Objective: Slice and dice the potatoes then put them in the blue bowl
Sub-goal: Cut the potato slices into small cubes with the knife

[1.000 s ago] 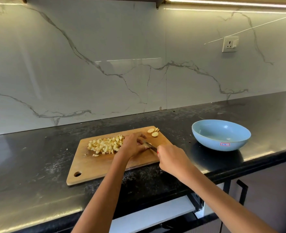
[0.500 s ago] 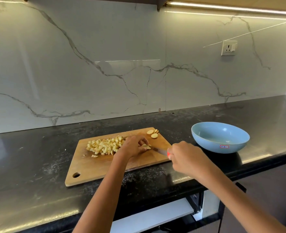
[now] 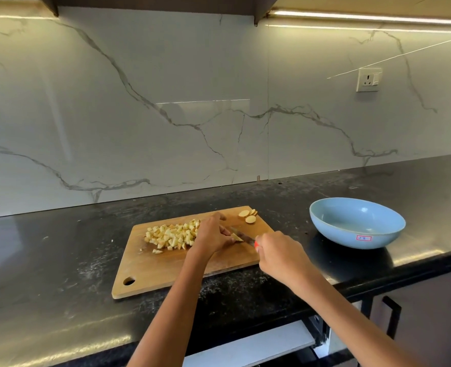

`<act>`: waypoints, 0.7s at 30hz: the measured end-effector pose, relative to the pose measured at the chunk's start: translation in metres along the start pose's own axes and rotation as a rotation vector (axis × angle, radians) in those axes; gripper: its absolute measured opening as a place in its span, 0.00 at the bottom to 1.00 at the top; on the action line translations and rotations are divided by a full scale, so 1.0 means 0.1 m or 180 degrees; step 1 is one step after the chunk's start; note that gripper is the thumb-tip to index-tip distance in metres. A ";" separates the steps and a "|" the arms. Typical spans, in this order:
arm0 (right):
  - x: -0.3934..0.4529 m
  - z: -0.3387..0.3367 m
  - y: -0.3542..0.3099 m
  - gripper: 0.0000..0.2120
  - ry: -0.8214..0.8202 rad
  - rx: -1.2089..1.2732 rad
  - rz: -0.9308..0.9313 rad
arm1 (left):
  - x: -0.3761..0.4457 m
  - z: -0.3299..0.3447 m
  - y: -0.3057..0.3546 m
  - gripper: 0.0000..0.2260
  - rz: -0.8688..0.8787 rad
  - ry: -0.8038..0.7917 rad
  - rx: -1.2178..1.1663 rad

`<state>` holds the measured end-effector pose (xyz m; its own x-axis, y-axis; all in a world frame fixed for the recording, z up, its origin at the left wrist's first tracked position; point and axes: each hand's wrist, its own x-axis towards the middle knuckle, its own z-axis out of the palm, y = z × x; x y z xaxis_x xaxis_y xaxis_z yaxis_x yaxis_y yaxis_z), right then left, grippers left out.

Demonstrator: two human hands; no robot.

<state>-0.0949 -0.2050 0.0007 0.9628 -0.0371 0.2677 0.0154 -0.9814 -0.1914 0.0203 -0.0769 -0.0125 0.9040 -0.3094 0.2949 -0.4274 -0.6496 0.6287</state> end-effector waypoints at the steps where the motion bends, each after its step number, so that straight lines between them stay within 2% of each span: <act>1: 0.00 0.00 0.00 0.08 0.0005 0.0002 -0.0004 | 0.00 0.00 0.00 0.25 -0.0004 0.0005 -0.0001; 14: -0.01 0.01 -0.12 0.08 0.0018 -0.0151 -0.0055 | 0.00 0.01 0.00 0.24 -0.0012 0.0031 0.0060; 17: 0.00 0.02 -0.18 0.08 -0.0043 -0.0244 -0.0119 | 0.00 -0.01 0.00 0.21 0.0097 0.0006 0.0237; 21: -0.08 0.02 -0.11 0.08 -0.0168 -0.0254 -0.0164 | -0.02 0.00 0.03 0.11 0.0273 -0.0276 0.0449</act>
<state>-0.1024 -0.1931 -0.0016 0.9742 0.0218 0.2248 0.0459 -0.9937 -0.1023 0.0174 -0.0778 -0.0111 0.8632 -0.4227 0.2761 -0.5047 -0.7072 0.4951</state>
